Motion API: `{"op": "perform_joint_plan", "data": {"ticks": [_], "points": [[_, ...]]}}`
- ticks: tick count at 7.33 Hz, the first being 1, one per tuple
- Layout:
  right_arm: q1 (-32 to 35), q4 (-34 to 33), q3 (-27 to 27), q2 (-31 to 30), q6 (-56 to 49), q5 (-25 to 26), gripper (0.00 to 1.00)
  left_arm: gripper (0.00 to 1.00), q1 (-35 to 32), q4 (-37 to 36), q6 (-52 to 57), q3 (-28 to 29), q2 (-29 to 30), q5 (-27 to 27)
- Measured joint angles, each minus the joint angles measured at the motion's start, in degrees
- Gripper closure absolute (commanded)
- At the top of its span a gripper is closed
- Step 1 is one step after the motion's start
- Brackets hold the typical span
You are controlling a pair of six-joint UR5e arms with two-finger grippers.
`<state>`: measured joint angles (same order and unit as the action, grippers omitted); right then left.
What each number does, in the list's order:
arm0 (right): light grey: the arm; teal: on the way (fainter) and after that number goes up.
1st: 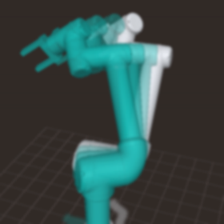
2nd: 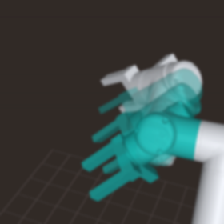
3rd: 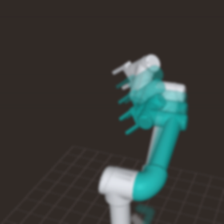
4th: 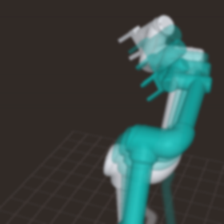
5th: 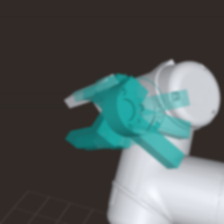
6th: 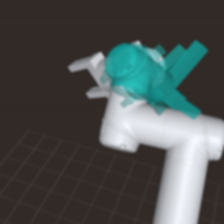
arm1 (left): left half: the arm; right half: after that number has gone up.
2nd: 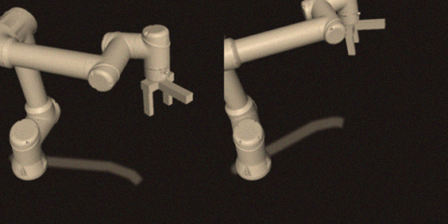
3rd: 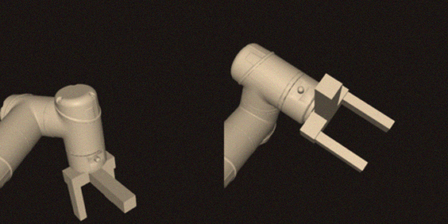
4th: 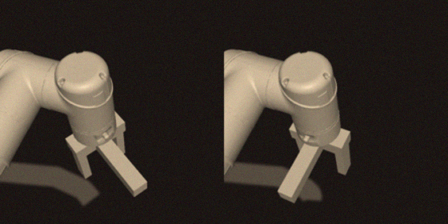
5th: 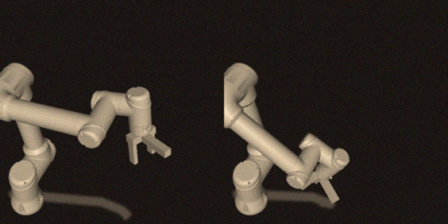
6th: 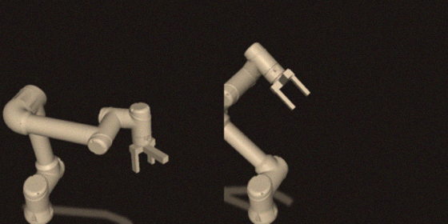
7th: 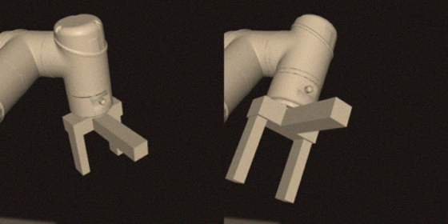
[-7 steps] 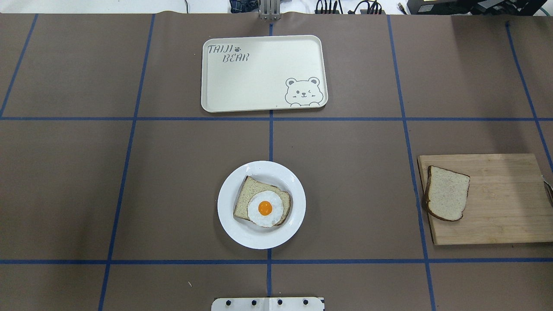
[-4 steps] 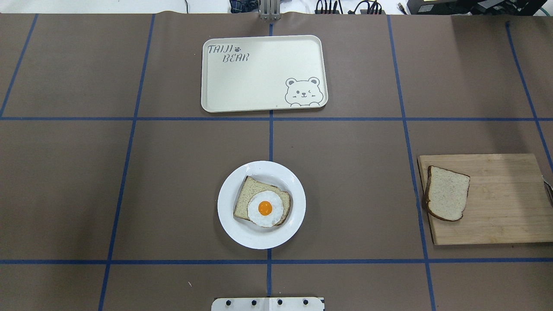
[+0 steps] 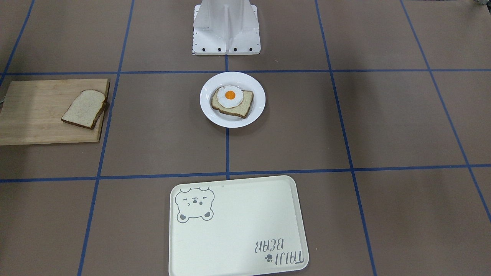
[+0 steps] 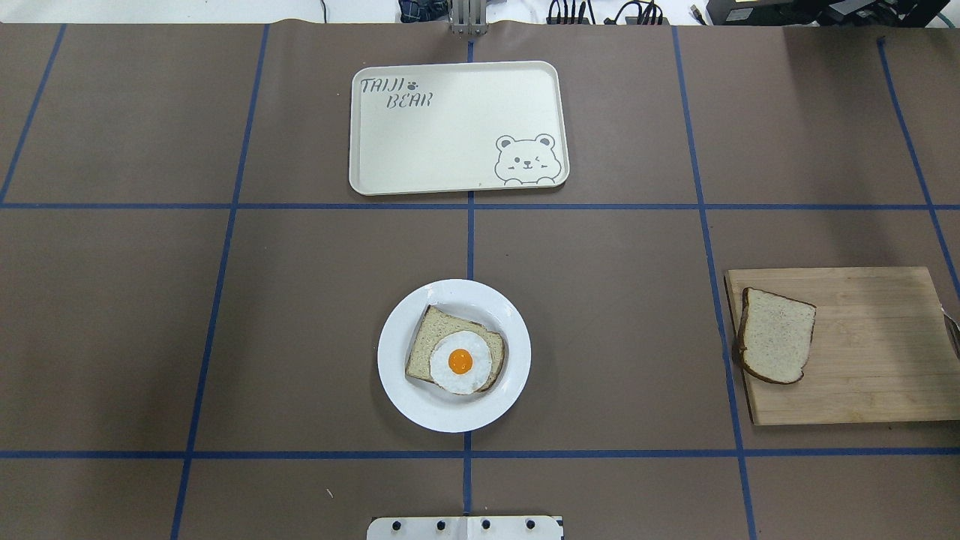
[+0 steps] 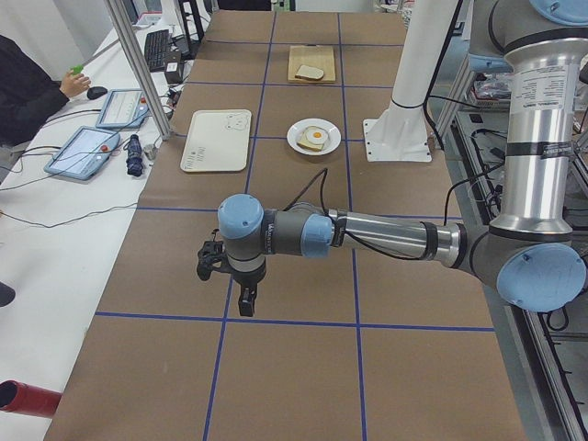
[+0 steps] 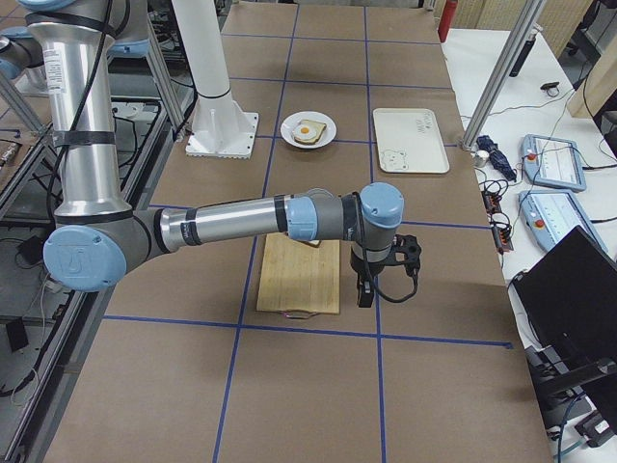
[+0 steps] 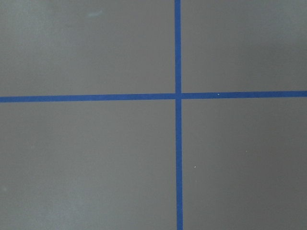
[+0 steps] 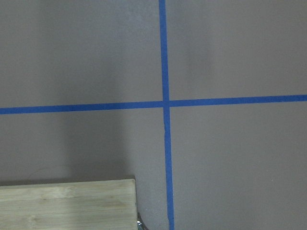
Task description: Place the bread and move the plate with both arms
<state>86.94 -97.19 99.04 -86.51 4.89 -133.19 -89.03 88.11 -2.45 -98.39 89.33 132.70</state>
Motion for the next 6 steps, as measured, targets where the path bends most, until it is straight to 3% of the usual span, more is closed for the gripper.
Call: {"op": "perform_joint_plan", "data": {"ticks": [3,6], "points": [[-2.2,0.4,5.1,-2.7,10.2,-6.4,0.0,0.01,0.9,0.0,-3.8,-0.2,1.0,-0.4],[-8.5,1.8,10.6,-4.3,17.1,-8.9,0.0,0.01,1.1,2.2,-7.8,0.0,0.7,0.0]]}}
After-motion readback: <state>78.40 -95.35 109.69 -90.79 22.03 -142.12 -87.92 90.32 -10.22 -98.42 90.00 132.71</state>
